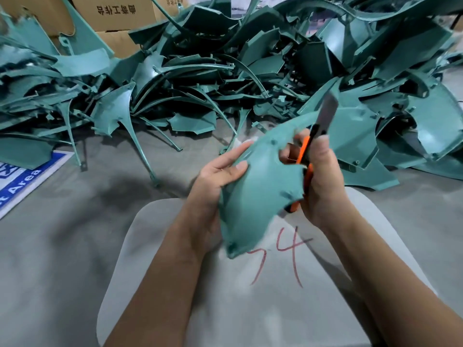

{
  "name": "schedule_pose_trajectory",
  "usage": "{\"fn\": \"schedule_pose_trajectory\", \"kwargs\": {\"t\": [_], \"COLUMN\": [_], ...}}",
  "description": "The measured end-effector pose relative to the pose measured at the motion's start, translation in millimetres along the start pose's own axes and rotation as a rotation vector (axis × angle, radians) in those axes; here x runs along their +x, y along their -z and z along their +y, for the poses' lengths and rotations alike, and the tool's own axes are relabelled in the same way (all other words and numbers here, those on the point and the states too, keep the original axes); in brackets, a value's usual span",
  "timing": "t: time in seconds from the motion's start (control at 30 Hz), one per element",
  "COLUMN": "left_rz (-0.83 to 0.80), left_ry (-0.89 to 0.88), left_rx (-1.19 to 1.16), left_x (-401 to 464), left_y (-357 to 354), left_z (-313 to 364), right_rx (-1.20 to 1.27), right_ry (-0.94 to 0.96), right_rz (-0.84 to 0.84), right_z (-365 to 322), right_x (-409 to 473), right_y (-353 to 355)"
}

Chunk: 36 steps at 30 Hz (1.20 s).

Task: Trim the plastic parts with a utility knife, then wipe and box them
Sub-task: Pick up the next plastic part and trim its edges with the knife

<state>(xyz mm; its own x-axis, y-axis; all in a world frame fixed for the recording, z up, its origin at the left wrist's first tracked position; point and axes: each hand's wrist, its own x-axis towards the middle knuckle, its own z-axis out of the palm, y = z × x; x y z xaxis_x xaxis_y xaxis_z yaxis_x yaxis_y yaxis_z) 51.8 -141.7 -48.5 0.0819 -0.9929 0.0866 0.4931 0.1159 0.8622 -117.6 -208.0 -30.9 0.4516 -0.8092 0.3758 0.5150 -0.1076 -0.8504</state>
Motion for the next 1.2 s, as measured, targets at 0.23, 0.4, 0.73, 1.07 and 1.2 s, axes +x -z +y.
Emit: {"fn": "schedule_pose_trajectory", "kwargs": {"t": [0.23, 0.4, 0.73, 1.07, 1.2], "left_rz": [0.112, -0.081, 0.428, 0.266, 0.257], "left_ry": [-0.307, -0.453, -0.577, -0.188, -0.185], "left_rx": [0.596, 0.947, 0.623, 0.083, 0.081], "left_x": [-1.1, -2.5, 7.1, 13.2, 12.7], "left_y": [-16.7, -18.9, -17.9, -18.9, -18.4], "left_z": [-3.1, 5.7, -24.5, -30.5, -29.8], "right_rx": [0.103, -0.094, -0.484, -1.317, -1.379], "right_ry": [-0.071, 0.029, 0.115, 0.21, 0.146], "right_rz": [0.246, 0.539, 0.413, 0.105, 0.082], "right_z": [-7.2, -11.1, -7.8, 4.3, 1.4], "right_x": [1.1, 9.4, 7.0, -0.5, -2.7], "right_y": [7.3, 15.1, 18.3, 11.2, 12.1]}}
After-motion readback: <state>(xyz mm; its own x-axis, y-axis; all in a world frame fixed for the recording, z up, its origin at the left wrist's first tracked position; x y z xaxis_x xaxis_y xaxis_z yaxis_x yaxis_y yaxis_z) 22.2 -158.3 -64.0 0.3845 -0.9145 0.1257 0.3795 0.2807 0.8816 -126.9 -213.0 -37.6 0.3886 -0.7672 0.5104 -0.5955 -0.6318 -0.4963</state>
